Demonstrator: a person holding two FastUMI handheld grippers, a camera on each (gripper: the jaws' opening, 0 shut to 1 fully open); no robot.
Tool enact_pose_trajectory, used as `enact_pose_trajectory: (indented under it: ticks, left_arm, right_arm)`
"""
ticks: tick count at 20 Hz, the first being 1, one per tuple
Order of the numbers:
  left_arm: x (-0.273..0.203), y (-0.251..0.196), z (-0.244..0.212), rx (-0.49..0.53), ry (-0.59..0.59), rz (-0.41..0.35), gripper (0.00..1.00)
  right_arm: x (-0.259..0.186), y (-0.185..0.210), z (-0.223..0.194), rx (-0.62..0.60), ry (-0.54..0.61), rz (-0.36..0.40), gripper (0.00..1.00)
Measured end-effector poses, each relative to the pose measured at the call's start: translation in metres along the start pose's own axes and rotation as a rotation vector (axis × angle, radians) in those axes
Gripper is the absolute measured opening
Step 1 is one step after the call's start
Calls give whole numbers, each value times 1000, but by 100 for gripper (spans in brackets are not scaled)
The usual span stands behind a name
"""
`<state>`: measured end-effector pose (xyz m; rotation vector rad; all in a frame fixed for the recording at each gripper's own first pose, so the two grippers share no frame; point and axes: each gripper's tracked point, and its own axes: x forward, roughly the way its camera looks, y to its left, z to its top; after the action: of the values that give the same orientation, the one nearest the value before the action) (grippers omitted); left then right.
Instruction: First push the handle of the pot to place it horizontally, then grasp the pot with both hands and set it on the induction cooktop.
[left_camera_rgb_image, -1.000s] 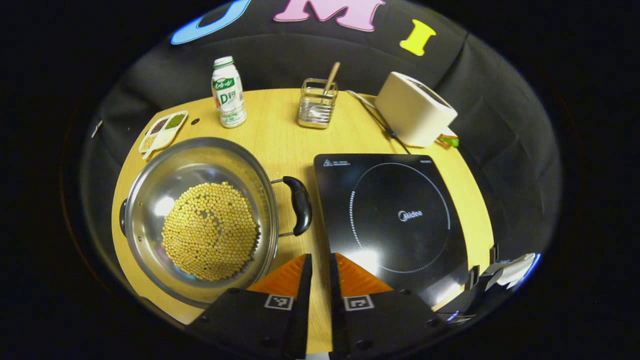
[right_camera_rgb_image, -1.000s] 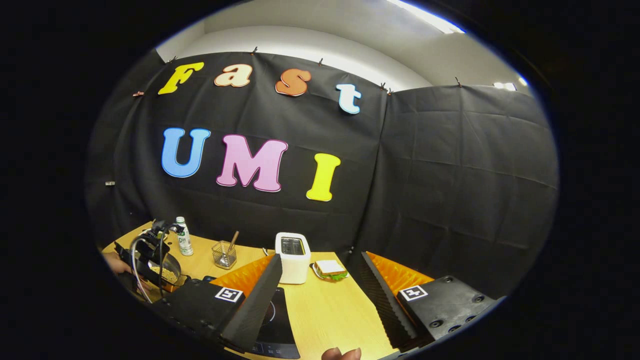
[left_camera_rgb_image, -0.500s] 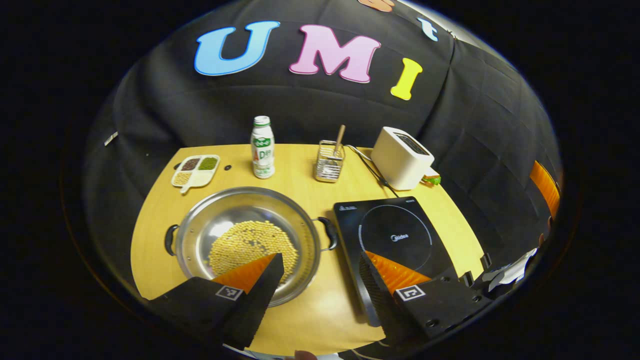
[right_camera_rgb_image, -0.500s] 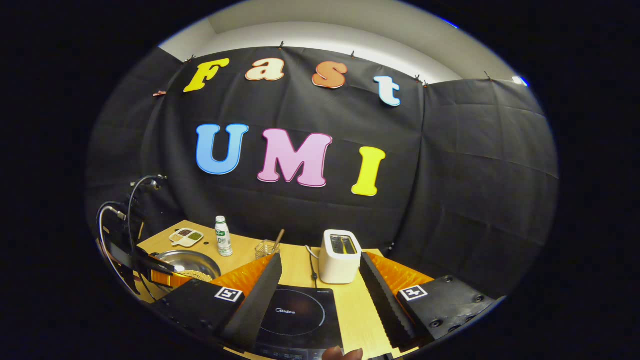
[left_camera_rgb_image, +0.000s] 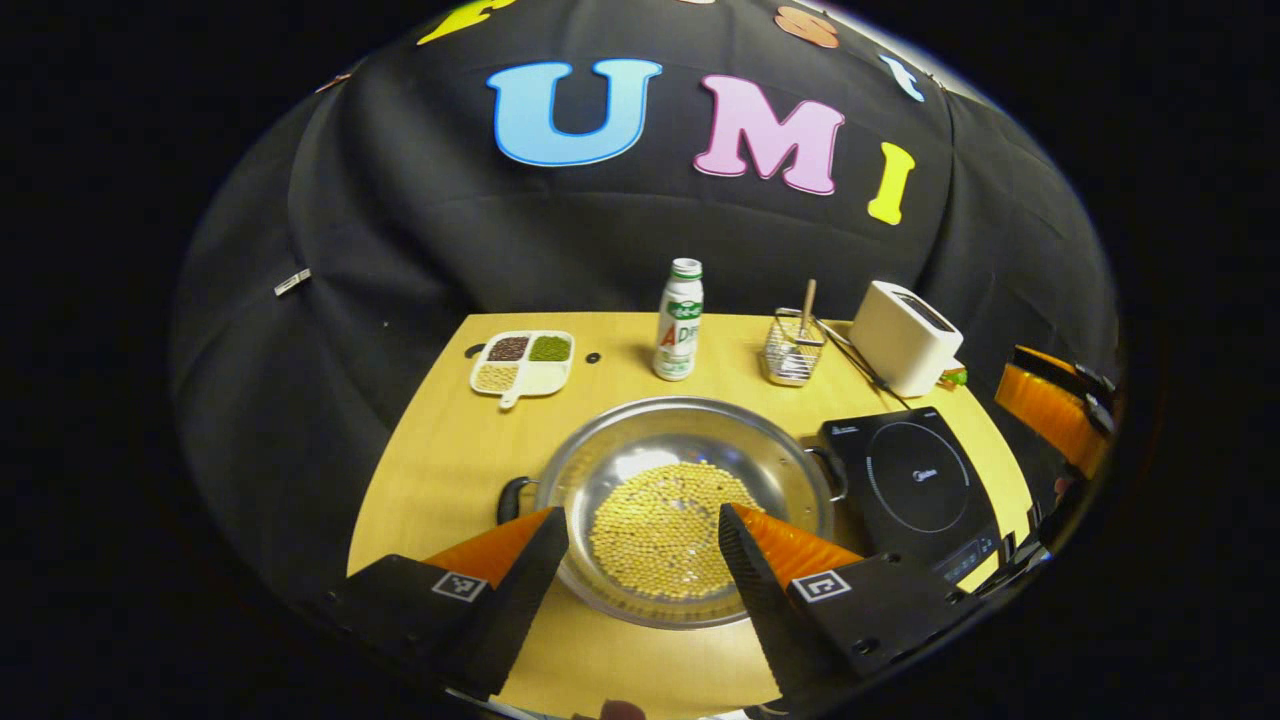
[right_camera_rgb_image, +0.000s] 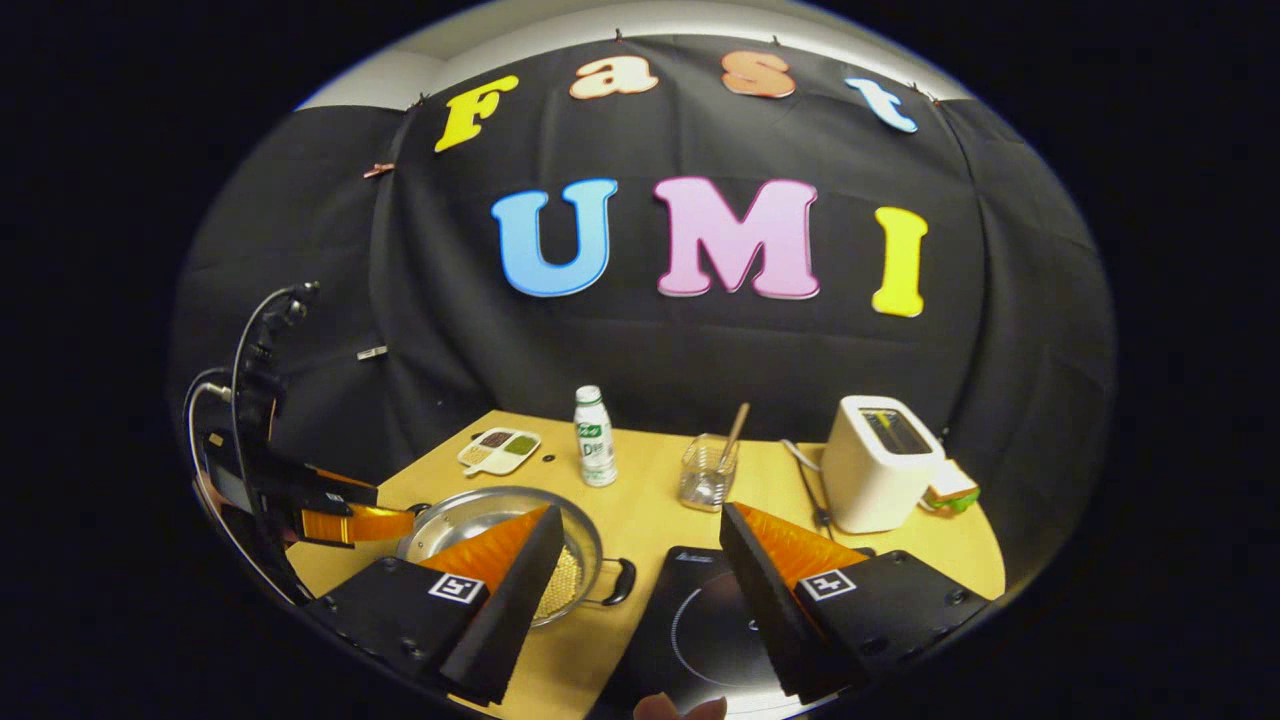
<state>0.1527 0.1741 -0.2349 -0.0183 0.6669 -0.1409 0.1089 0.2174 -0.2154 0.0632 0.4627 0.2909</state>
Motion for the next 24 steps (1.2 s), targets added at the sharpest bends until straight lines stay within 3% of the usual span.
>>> enact_pose_trajectory:
  ticks: [3,7,13,21,24]
  left_arm:
    - [17,44,-11,-7,28,37,95]
    - [47,69,-27,-38,72,9,95]
    - [97,79,-41,-37,134,-29,95]
    - [136,90,-60,-45,214,0,95]
    - [142,89,-64,-55,224,-2,88]
  right_arm:
    - [34,12,-32,-9,82,25,98]
    - [70,12,-62,19,162,20,98]
    - [106,13,-103,70,273,-4,99]
    - [126,21,-147,143,412,-26,98]
    - [128,19,-165,163,482,-38,97]
